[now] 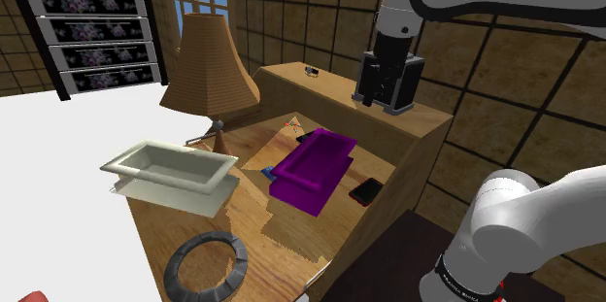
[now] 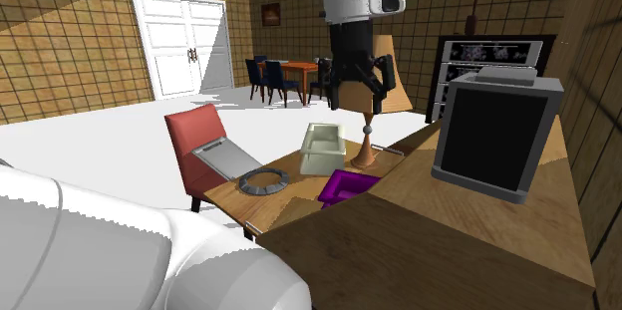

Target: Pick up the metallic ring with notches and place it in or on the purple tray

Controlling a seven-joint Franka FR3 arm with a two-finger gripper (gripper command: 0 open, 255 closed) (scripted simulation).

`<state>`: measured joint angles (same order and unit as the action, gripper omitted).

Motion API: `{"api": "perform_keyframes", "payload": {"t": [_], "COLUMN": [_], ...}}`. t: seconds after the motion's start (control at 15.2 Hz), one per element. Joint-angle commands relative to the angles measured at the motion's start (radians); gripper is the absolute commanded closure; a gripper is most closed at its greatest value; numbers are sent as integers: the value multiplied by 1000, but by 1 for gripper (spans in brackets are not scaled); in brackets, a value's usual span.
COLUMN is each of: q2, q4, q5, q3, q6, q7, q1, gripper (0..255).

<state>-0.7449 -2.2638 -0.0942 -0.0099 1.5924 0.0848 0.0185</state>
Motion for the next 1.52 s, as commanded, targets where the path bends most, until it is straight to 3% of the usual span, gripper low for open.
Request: {"api": "perform_keyframes", "payload": {"t": [0.0, 0.73, 1.45], "q2": [0, 183, 484], "q4": [0, -48, 39], "q5": [0, 90, 97], "q3": [0, 180, 352], "q6": [0, 186, 357], "q7": [0, 195, 398], "q1": [0, 70, 119], "gripper": [0, 0, 0]}}
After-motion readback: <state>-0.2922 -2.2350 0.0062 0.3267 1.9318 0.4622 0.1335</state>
